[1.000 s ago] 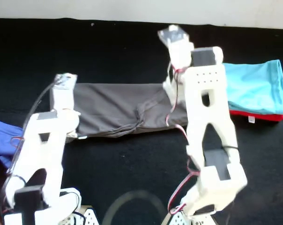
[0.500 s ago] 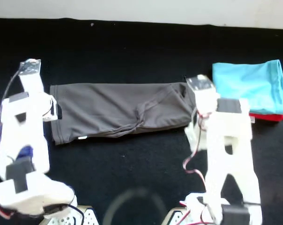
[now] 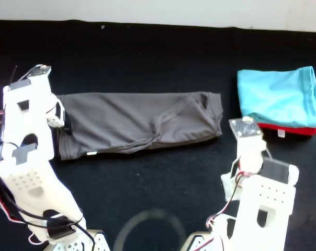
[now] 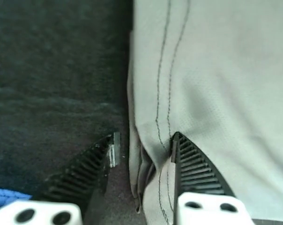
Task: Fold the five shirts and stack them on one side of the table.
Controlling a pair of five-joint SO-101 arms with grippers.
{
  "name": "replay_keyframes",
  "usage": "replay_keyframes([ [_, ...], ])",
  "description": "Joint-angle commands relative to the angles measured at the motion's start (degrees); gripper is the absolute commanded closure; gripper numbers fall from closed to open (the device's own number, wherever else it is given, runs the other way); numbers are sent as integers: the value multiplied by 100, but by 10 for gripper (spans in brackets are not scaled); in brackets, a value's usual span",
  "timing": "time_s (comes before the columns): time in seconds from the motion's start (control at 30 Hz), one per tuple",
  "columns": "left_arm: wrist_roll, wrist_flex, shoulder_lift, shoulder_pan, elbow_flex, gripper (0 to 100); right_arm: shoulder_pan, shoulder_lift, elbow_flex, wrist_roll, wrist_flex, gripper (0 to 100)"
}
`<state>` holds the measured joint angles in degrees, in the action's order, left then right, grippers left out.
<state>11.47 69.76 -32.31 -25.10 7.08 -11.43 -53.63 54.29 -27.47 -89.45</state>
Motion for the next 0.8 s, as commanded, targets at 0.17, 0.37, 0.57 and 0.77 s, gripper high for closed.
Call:
replay_keyframes([
  [0.17,-18,870,-787,207,1103,995,-1007,-453,1895,-422,2431,946],
  [0.37,44,1284,-884,-479,2404,991,-1393,-488,2738,-404,3345,946],
  [0.57,563,1916,-919,-963,3846,991,-1429,-488,3301,-158,3943,947],
  [0.77,580,2708,-901,-725,4558,991,-1429,-488,3591,862,4347,991],
])
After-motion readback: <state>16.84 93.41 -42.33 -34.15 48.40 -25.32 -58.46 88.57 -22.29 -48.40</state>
